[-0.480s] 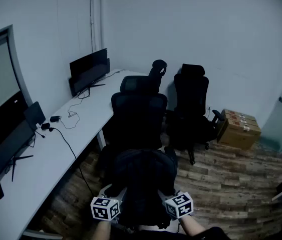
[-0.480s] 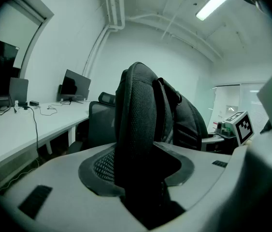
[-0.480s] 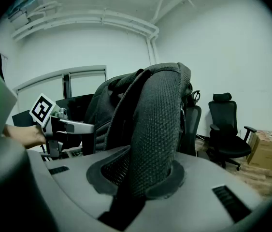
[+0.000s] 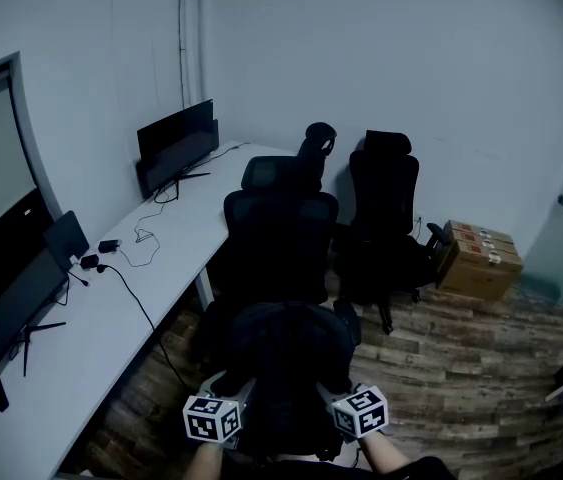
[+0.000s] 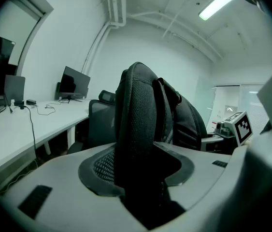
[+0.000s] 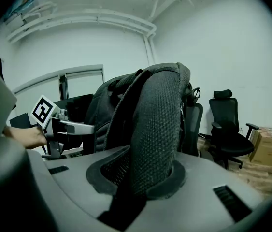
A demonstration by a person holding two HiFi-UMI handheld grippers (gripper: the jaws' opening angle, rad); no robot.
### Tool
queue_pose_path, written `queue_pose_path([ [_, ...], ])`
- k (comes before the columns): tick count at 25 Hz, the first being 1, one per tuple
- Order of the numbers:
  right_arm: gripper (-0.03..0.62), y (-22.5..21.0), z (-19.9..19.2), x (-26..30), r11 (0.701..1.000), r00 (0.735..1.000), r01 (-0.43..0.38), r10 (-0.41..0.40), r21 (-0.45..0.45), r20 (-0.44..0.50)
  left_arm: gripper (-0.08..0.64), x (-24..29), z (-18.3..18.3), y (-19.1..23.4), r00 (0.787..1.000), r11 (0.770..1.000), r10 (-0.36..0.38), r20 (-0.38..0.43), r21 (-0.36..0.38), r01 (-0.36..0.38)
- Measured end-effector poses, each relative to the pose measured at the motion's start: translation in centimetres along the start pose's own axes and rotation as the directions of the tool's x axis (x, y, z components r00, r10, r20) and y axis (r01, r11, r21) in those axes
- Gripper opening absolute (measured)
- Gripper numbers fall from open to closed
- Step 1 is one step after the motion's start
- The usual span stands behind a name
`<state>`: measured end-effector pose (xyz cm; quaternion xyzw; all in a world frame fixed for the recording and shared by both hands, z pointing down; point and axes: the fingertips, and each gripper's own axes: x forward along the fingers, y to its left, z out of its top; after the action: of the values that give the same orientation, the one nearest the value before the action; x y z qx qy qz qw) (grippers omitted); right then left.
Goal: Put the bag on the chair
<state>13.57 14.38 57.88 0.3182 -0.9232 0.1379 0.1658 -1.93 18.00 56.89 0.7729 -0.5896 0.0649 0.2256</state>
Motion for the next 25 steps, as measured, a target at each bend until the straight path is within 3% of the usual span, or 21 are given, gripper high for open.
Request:
queue_pose_path([
  [10, 0.100, -0.1, 2.1, 5.0, 0.997, 0.998, 0.057, -0.058, 0.043, 0.027, 0.216, 2.5, 2.7, 5.0, 0.998, 0.998, -0.057, -0.021, 0.030, 0.058],
  [25, 0.100, -5.2, 6.0, 11.5, 0.999, 1.000, 0.014, -0.014, 0.034, -0.003, 0.216, 9.3, 6.6, 8.7, 0.999, 1.000, -0.024, -0.023, -0.003, 0.024],
])
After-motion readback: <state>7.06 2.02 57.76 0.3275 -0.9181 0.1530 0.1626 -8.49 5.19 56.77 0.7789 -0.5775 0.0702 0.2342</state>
